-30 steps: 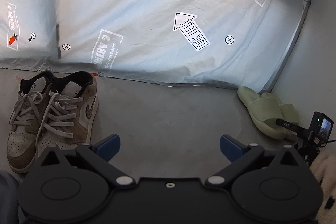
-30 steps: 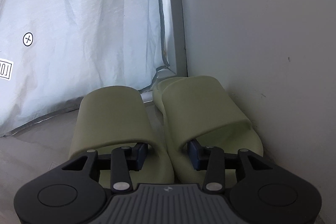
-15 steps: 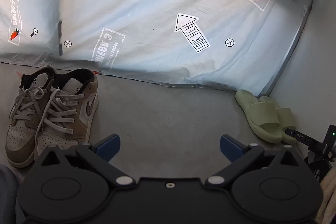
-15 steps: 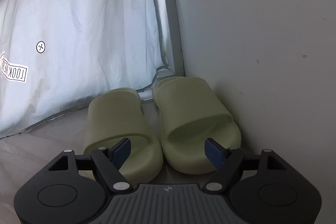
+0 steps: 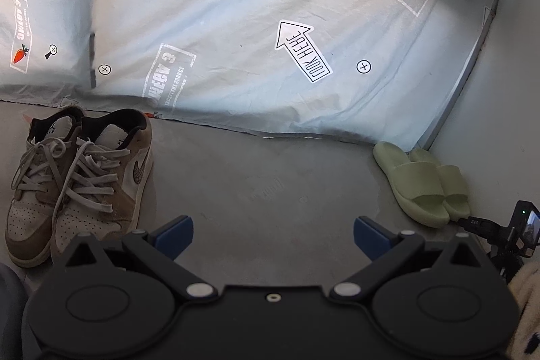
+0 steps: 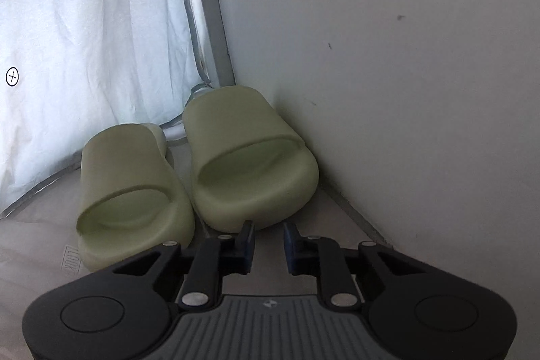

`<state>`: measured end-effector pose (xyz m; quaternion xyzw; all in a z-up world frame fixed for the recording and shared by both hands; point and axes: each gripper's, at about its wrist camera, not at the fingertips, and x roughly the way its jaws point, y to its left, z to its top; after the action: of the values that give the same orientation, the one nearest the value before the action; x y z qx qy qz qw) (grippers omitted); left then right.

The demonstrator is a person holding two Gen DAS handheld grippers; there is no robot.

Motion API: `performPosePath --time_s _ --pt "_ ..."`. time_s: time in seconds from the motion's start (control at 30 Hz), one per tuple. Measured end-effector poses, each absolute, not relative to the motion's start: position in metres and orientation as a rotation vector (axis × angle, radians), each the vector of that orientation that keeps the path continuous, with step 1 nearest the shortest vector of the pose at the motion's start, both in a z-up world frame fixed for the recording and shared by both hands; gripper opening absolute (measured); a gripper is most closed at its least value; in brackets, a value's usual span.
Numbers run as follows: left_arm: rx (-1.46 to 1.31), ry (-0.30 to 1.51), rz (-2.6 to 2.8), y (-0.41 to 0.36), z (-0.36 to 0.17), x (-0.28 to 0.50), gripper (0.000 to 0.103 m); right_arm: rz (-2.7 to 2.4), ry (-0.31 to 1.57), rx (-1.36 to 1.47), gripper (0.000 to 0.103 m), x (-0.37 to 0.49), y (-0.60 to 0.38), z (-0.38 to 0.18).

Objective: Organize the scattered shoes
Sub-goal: 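Lower the green slides against the wall and open the right gripper, then move the right gripper back and grasp both dark grey slides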

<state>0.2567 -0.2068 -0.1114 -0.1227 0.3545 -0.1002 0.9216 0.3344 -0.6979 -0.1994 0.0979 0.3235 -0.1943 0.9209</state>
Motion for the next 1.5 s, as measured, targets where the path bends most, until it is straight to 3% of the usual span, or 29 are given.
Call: performPosePath --time_s 0.5,0.9,0.97,1.13,1.2,1.43,1.5 --pt "-0.275 0.748 -0.206 -0.205 -0.117 0.258 0.102 -0.206 0.712 0.39 0.025 0.315 -0.608 -0.192" --pt "-0.303 0.758 -0.174 -0.198 -0.124 0.263 0.102 0.007 0.679 0.34 0.029 0.4 -0.589 -0.206" --pt "-0.303 0.76 -0.175 -0.199 -0.125 0.264 0.102 0.019 0.681 0.333 0.027 0.415 -0.592 -0.207" --pt "-0.294 0.771 -0.185 -0.202 -0.128 0.265 0.102 -0.075 0.656 0.369 0.0 0.431 -0.599 -0.208" --pt "-0.295 0.772 -0.186 -0.202 -0.129 0.265 0.102 -0.075 0.645 0.394 0.0 0.431 -0.603 -0.209" --pt "-0.315 0.772 -0.183 -0.201 -0.132 0.265 0.102 -0.108 0.581 0.442 0.025 0.381 -0.6 -0.191" --pt "-0.314 0.776 -0.192 -0.204 -0.134 0.265 0.102 -0.14 0.576 0.435 0.027 0.362 -0.599 -0.187"
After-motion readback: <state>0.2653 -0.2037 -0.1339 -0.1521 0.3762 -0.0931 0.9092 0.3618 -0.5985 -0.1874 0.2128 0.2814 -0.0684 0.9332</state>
